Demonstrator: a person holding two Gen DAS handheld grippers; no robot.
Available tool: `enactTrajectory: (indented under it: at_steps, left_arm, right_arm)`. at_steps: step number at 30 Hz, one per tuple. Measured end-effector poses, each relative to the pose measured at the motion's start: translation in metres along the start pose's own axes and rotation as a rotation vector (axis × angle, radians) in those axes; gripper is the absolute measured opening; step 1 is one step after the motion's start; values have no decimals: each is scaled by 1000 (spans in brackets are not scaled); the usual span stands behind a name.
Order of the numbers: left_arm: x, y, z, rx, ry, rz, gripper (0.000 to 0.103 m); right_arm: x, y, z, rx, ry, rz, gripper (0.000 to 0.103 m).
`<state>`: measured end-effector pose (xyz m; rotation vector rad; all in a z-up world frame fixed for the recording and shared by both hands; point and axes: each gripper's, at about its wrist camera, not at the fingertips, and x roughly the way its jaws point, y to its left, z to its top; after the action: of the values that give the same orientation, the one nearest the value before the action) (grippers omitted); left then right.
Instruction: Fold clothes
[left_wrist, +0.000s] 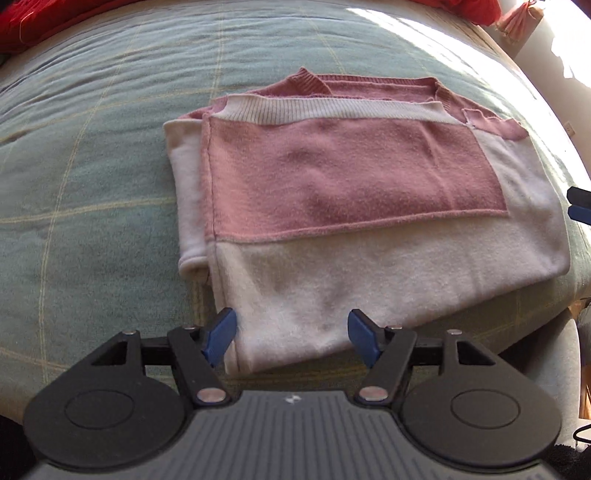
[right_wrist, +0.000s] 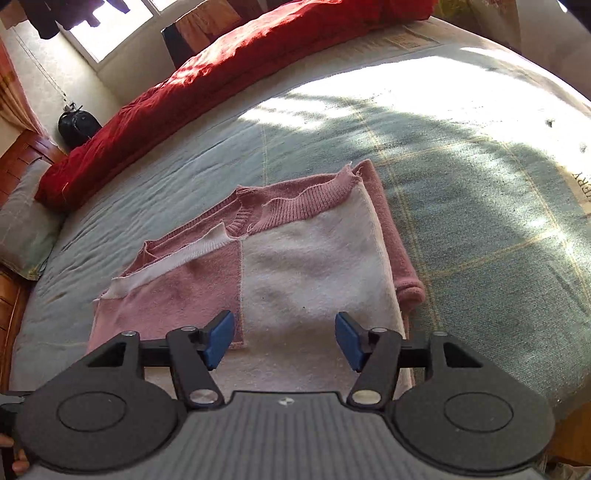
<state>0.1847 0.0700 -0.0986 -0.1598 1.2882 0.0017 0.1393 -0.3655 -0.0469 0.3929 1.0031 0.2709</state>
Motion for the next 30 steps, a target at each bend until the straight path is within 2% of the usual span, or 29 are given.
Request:
enactTrajectory:
  at_steps: [4, 6, 13, 15, 16, 18, 21, 26, 28, 30]
  left_arm:
    - [-3, 0, -12, -42, -24, 21, 67]
    - [-14, -5, -10, -55, -65, -6, 67]
    - [-37, -62, 9, 23, -188, -50, 70]
    - [-38, -81, 11, 40, -216, -58, 73]
    - [-38, -90, 10, 49, -230, -59, 78]
    - [-32, -103, 4, 59, -246, -56, 80]
    - [-17, -115, -5, 70, -232, -92, 80]
    - [2, -116, -8, 74, -199, -100, 80]
    - [9, -106, -9, 43, -190, -106, 80]
    - [21, -93, -9, -9, -145, -81, 80]
  right_arm:
    - [-17, -5, -16, 30, -5, 26, 68]
    - [-25, -9, -20, 49, -18, 48, 70]
    - [-18, -31, -36, 167, 4, 93, 73]
    - [-14, -37, -43, 184, 13, 87, 73]
    - [-12, -40, -46, 192, 17, 84, 73]
    - [-12, -44, -52, 194, 3, 69, 73]
    - [-13, -49, -58, 212, -4, 88, 73]
    - [-2, -51, -55, 202, 12, 76, 73]
    - [6, -54, -54, 206, 31, 58, 72]
    - [12, -56, -55, 224, 47, 43, 73]
